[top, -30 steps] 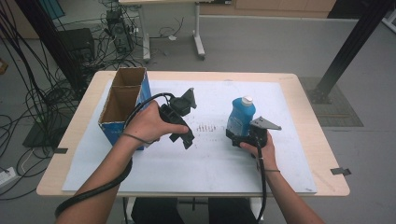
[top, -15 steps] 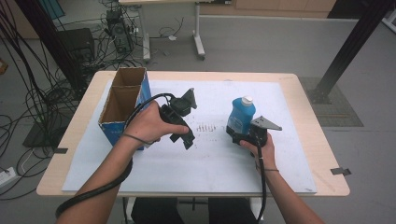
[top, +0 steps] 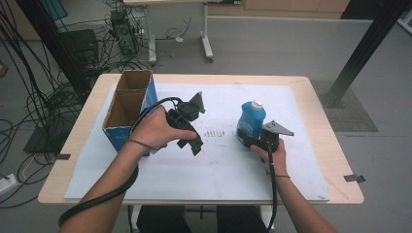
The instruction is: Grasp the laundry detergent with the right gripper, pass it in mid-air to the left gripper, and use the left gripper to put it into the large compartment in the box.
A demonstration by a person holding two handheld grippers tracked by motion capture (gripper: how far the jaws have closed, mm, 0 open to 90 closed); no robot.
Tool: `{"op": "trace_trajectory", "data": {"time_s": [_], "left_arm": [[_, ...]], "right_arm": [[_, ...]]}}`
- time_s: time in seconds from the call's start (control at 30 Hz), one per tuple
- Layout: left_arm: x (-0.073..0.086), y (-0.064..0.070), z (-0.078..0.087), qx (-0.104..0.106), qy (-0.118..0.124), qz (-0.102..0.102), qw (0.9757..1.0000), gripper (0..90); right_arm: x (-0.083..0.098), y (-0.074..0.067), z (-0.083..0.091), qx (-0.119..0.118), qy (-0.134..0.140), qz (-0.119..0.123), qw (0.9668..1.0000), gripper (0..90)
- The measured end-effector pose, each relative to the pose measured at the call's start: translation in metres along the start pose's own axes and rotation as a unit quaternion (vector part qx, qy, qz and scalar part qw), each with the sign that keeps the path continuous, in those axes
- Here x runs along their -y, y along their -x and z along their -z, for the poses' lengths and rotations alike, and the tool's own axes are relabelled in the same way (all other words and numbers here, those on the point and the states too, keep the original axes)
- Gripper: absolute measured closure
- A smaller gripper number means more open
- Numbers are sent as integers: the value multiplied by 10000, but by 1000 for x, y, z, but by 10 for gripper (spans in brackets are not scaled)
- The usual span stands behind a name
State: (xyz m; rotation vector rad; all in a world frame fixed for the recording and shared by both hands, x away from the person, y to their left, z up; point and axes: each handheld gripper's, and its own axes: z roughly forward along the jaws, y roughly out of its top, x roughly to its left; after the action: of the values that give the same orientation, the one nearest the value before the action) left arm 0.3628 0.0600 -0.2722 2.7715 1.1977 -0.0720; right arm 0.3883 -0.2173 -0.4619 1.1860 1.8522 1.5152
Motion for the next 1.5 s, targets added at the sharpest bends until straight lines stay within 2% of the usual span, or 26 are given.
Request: {"op": "trace_trajectory", "data": {"time_s": [0.57,1.5], "left_arm": [[3,0,4,-7,39,31,10000,105],[3,2,4,-32,4,5,10000,105]], "right_arm": [[0,-2,0,84,17,130,9999,375],[1,-3,0,135,31,204,9997,383]]}}
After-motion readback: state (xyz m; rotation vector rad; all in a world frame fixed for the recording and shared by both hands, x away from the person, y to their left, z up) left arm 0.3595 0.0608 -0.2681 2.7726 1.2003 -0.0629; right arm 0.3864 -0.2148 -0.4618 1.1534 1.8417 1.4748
